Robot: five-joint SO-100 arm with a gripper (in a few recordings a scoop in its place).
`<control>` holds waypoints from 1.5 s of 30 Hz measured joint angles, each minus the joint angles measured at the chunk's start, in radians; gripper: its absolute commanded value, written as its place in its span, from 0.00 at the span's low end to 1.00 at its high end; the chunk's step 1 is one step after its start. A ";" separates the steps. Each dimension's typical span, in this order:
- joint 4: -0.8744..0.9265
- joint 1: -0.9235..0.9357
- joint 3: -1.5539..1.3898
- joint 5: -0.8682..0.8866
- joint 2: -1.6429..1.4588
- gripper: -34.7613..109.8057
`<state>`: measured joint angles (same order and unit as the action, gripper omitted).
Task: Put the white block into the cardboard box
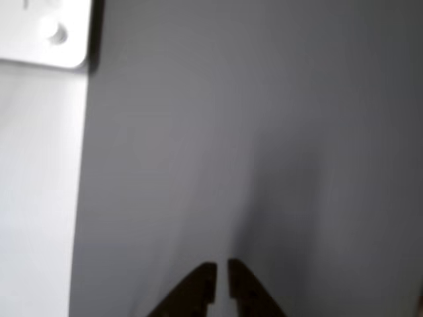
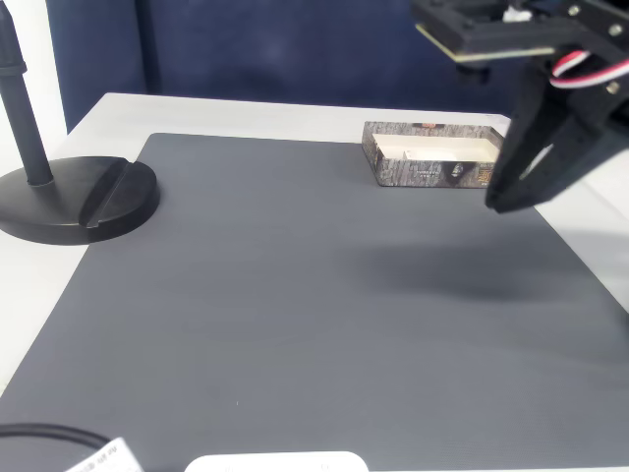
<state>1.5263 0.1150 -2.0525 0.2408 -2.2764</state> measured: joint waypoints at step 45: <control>-0.011 -0.138 -0.698 -0.181 -0.747 0.23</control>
<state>1.5156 -0.0230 -2.7504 0.0598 -3.0235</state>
